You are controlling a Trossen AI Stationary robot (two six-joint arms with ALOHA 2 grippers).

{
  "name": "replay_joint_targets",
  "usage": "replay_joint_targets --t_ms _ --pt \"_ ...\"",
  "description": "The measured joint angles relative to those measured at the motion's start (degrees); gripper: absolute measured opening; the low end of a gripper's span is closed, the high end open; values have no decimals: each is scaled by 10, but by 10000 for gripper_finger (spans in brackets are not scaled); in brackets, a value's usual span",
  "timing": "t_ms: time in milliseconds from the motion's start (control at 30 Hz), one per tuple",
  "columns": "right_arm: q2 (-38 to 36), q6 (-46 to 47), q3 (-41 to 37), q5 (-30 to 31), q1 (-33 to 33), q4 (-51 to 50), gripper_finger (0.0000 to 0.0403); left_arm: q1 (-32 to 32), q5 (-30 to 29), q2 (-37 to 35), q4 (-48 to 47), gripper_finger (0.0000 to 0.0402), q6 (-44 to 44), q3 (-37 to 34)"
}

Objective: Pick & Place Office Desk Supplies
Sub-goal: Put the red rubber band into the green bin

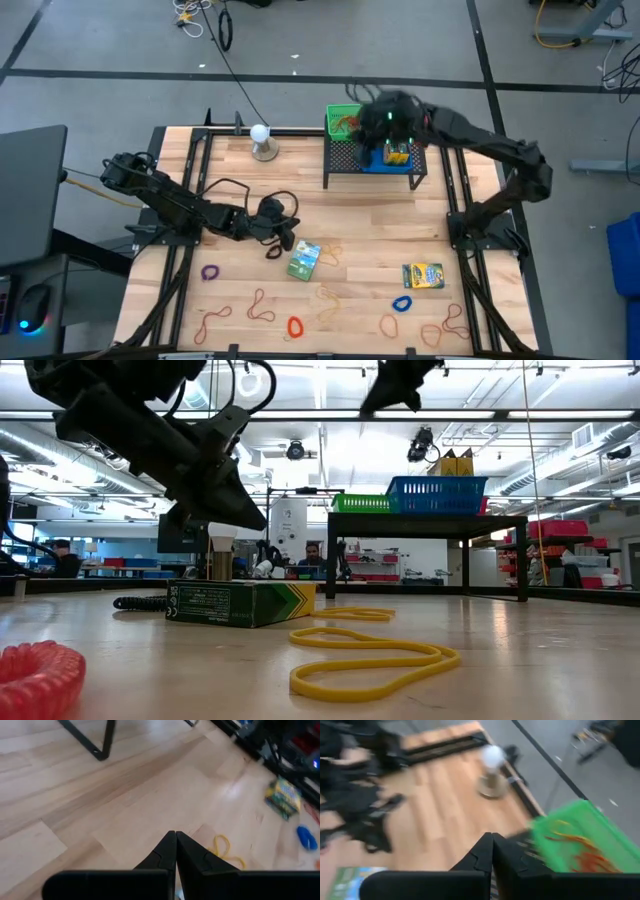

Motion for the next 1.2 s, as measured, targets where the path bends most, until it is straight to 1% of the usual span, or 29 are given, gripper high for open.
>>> replay_joint_targets --t_ms 100,167,267,367,467,533,633,700,767,833,967,1100,1200 --pt "-27 23 -77 0 47 81 10 3 28 0 0 8 31 0" --pt "-52 41 -133 6 80 139 4 2 53 0 0 8 36 0" --pt "-97 73 -205 59 136 202 7 -5 87 0 0 8 35 0" --pt "-141 91 -258 132 192 212 7 -18 110 0 0 7 30 0" --pt "-187 120 -302 194 241 214 4 -29 113 0 -3 7 14 0" --pt "-218 148 -333 221 268 217 3 -30 127 0 -6 10 0 0" --pt "-256 188 -382 243 294 222 9 -26 155 0 -20 13 -11 1" --pt "-277 209 -416 253 303 225 15 -26 168 0 -55 11 -18 10" --pt "-294 231 -449 261 309 228 18 -28 184 -1 -107 7 -26 36" --pt "-304 247 -478 265 313 236 18 -37 200 -3 -177 5 -29 71" --pt "-312 258 -519 264 317 270 12 -75 204 -5 -335 9 -50 143" --pt "-312 242 -538 263 327 293 6 -124 216 -5 -442 15 -154 187" --pt "-312 230 -545 262 329 293 8 -170 219 -5 -464 20 -251 207"
